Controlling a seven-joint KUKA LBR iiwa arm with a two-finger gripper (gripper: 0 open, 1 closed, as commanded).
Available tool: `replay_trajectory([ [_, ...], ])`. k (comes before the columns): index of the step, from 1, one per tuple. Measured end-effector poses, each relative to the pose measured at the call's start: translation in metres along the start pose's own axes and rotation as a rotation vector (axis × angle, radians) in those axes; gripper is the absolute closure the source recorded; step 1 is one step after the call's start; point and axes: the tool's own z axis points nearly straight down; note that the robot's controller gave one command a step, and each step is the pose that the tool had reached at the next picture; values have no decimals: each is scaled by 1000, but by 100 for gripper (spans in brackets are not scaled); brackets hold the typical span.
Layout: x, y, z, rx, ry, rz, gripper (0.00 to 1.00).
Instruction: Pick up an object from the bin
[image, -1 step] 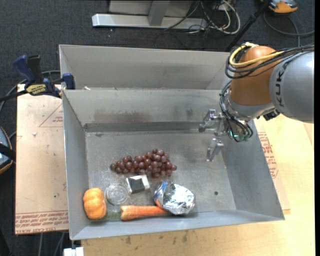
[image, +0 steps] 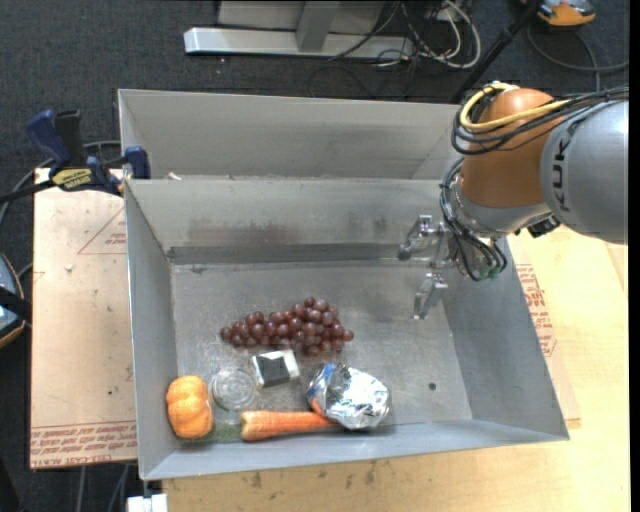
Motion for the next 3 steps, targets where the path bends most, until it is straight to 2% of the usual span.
replay_trajectory([
  [1, 12, 37, 39, 2, -5, -240, 0],
  [2, 22, 71, 26, -2, 3, -286, 0],
  [3, 36, 101, 16, -1, -1, -380, 0],
])
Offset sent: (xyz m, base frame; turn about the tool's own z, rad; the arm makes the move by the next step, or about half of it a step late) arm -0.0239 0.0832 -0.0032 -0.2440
